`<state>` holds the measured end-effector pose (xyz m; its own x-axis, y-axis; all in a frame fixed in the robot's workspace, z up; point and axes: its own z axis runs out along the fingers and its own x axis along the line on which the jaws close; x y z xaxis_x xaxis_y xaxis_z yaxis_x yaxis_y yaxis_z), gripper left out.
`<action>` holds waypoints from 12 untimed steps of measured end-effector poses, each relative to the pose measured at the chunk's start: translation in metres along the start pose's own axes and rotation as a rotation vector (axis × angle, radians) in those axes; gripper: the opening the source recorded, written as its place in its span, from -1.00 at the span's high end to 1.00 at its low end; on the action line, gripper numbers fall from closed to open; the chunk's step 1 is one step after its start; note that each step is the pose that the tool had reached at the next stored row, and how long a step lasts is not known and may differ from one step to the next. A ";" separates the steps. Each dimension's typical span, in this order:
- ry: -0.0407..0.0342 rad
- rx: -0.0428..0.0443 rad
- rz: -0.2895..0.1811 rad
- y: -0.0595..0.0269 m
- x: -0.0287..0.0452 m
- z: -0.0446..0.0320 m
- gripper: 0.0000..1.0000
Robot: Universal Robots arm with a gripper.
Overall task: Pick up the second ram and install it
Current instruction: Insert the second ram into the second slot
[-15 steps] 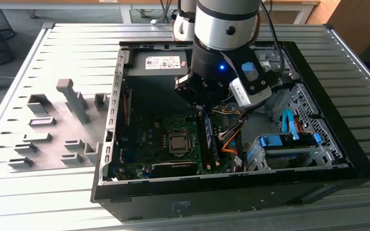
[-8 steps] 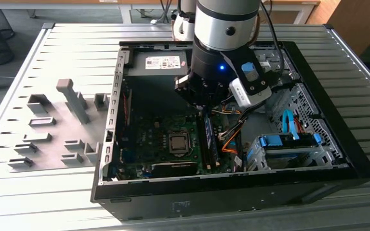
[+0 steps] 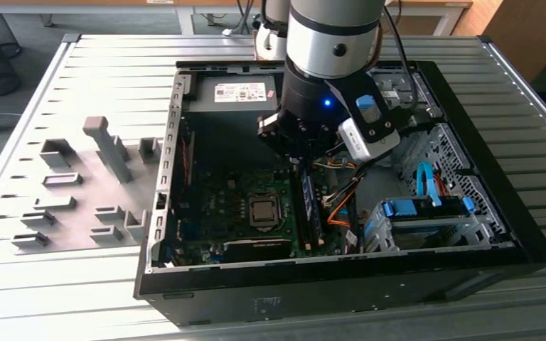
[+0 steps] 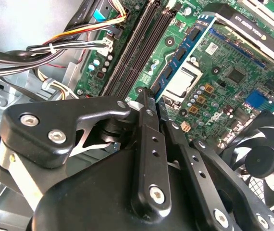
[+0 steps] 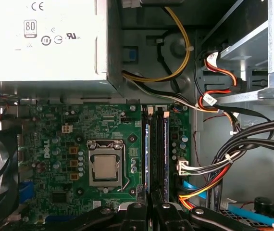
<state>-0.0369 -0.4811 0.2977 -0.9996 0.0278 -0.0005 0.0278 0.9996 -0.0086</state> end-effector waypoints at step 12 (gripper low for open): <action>-0.0001 -0.0004 0.000 0.0001 0.0000 0.0054 0.72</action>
<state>-0.0369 -0.4810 0.2923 -0.9996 0.0278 -0.0006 0.0278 0.9996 -0.0082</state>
